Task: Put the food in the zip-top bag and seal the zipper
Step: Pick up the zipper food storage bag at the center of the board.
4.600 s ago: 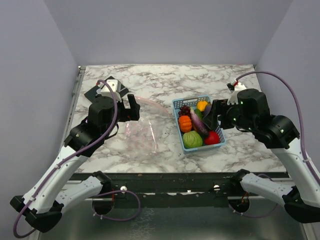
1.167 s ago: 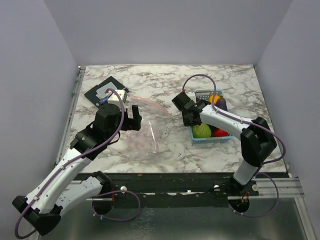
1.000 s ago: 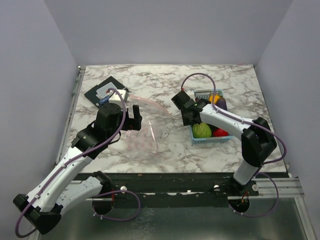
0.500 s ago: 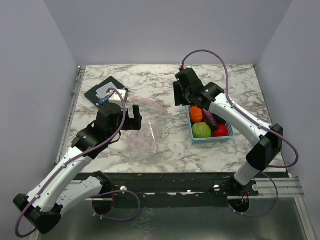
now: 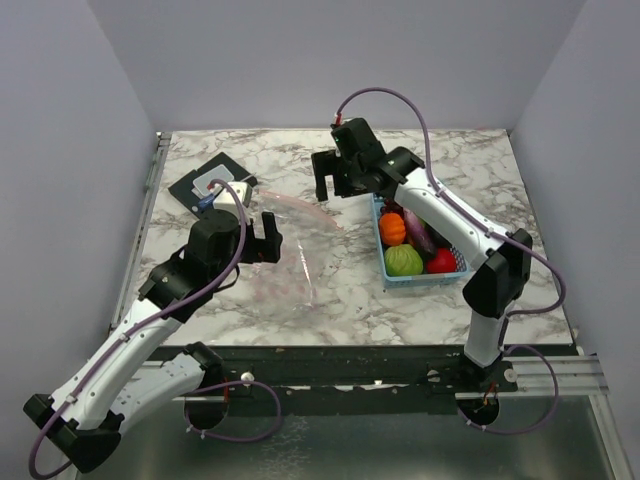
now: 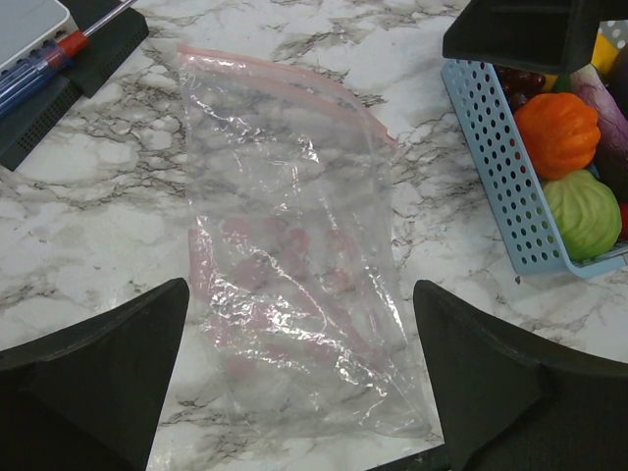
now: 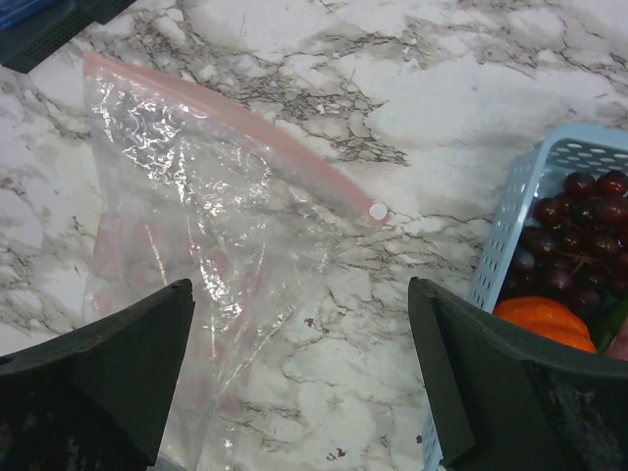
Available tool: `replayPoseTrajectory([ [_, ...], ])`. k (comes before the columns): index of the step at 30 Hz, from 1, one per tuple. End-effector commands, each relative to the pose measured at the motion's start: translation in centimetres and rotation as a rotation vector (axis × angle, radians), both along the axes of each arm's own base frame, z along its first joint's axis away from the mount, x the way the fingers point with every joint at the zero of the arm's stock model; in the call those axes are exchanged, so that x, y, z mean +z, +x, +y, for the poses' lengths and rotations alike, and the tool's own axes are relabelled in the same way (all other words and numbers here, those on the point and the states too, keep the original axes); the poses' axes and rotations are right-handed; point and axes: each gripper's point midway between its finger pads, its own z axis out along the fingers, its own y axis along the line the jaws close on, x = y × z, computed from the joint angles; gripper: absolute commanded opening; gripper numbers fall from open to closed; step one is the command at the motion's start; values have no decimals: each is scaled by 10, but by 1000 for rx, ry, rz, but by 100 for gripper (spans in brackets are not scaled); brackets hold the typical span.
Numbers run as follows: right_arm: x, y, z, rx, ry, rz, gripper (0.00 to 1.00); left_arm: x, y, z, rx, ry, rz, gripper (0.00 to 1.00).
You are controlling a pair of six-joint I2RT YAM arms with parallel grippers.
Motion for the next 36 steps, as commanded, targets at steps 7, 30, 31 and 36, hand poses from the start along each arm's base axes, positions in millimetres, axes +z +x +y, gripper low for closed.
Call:
replayPoseTrajectory([
  [7,5,8,50,318,70,-15,100,-6,-8,1,-6,-2,30,99],
  [30,-52,46,80,696,330,73,100,5,-16,-4,-42,-36,44,99],
  [31,-53,48,81,707,343,76,100,7,-17,-6,-51,-43,45,99],
  [36,-63,55,83,749,408,97,100,17,-20,-12,-82,-78,41,99],
])
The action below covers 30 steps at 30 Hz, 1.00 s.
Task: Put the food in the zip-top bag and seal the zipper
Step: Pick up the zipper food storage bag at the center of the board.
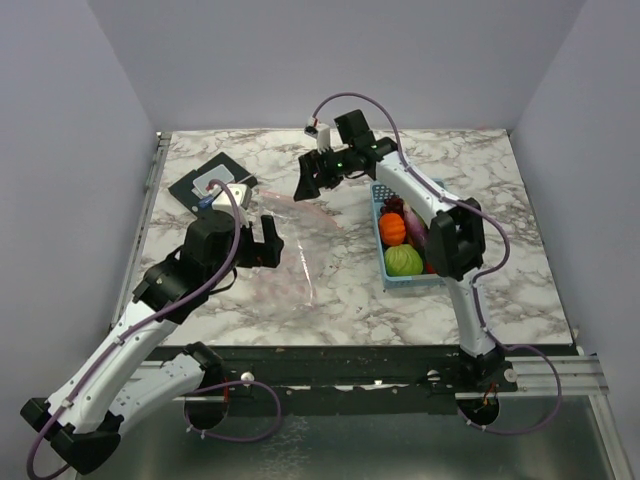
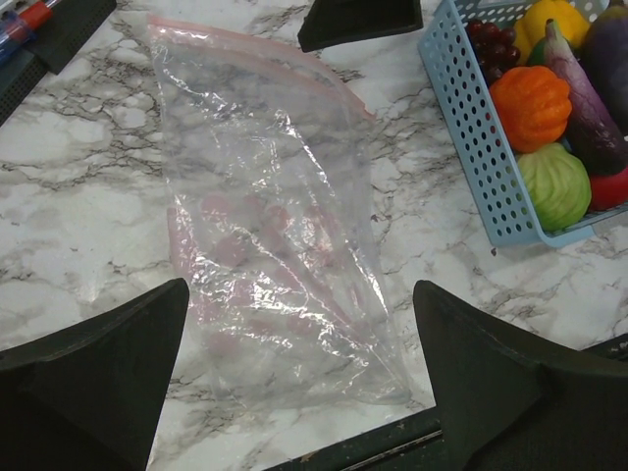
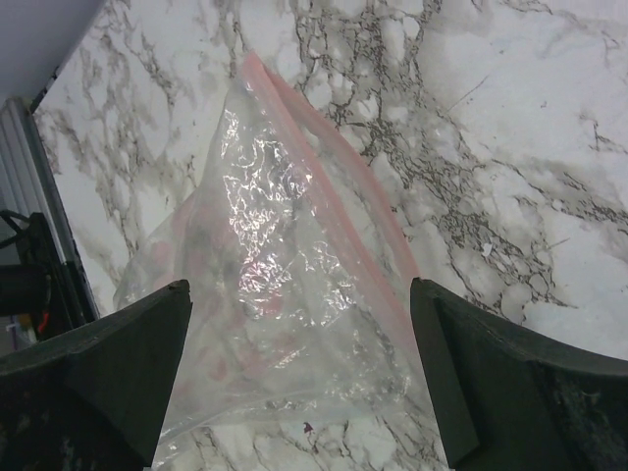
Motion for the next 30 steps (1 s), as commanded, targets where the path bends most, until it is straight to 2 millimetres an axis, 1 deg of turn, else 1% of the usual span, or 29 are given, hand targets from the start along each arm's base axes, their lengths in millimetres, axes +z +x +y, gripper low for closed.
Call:
replayPoseTrajectory([
  [1,3,8,7,83,114,10,100,20,-7,-10,-48,-65,-12,99],
  [5,-6,13,7,90,155,49,100,26,-9,-13,-56,-89,-16,99],
  [14,-27,14,13,135,203,112,100,33,-12,-18,-75,-128,-9,99],
  [17,-30,10,15,163,221,137,99,34,-14,-18,-75,-136,-9,99],
  [23,-37,2,14,183,224,173,97,35,-14,-17,-66,-141,-9,99],
  [26,-40,-7,12,208,233,198,93,35,-15,-16,-61,-149,-7,99],
  [30,-45,-18,8,236,237,227,86,37,-14,-16,-61,-149,-13,99],
])
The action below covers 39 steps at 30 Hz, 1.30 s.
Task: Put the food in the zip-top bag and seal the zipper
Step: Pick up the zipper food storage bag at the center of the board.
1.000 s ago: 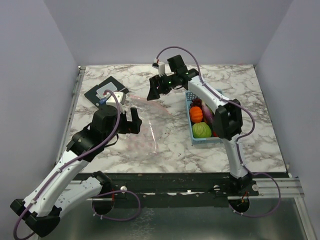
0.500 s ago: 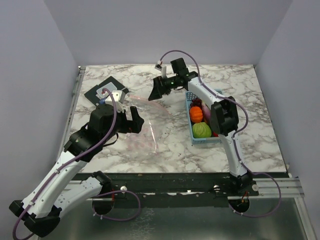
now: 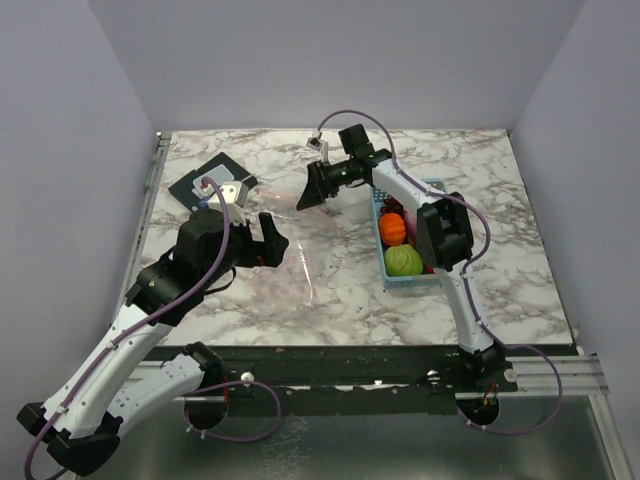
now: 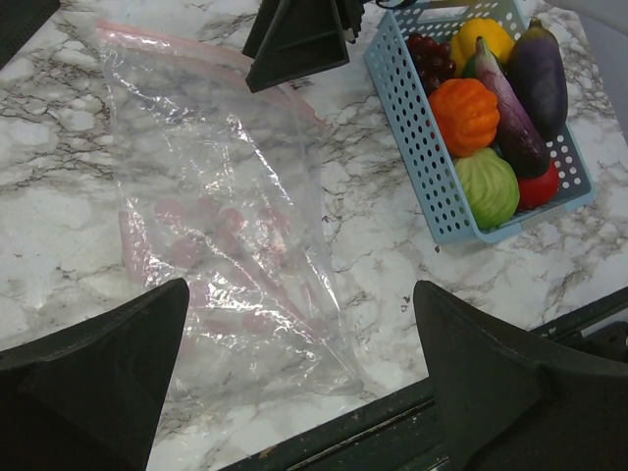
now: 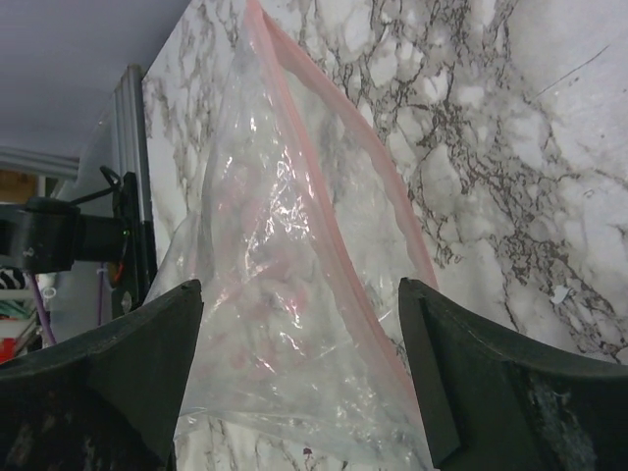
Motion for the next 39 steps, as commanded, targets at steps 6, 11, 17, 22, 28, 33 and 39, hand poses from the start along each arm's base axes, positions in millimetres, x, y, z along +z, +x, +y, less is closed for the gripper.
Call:
replayPoseTrajectory([
  [6,-4,-22,-5,80,35,47,76,15,-3,-3,-16,-34,-20,99],
  [11,-3,-28,-7,95,40,66,57,15,-4,-3,-18,-33,-23,99],
  [17,3,-37,-10,104,48,78,27,15,-4,-1,-16,-28,-26,99],
  [22,15,-43,-13,106,56,63,11,16,-5,2,-6,-28,-38,99],
  [28,35,-51,-16,122,82,47,1,19,-4,1,-14,-28,-43,99],
  [33,47,-60,-20,122,97,21,1,26,-7,3,-14,-41,-60,99],
  [39,75,-67,-27,84,83,-53,0,35,-7,7,15,-52,-62,99],
])
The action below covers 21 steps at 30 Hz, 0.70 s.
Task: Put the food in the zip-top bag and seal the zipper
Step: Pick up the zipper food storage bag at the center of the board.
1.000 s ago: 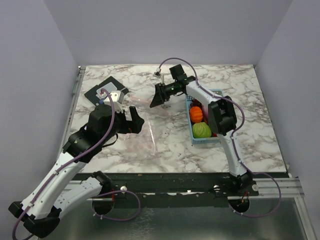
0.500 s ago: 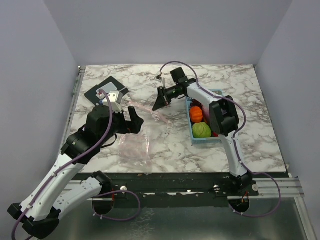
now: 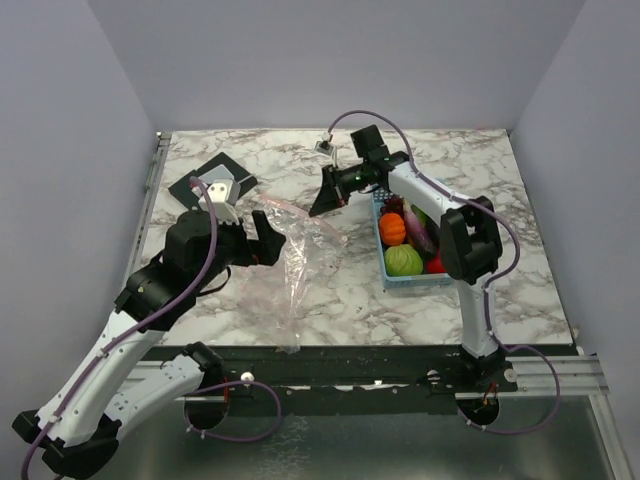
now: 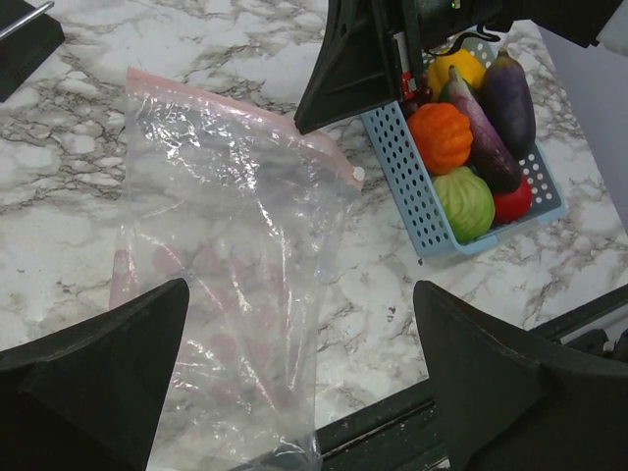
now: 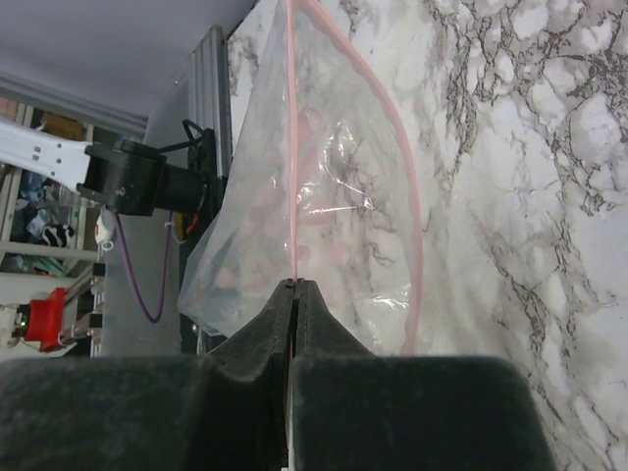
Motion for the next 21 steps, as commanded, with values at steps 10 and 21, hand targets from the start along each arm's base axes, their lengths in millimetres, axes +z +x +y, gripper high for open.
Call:
replayPoseTrajectory([
  [10,92,-3,-13,-161,-30,-282,1,53,1,6,57,-69,-40,99],
  [21,157,13,-22,-406,-108,-499,0,66,3,4,64,-90,-38,99],
])
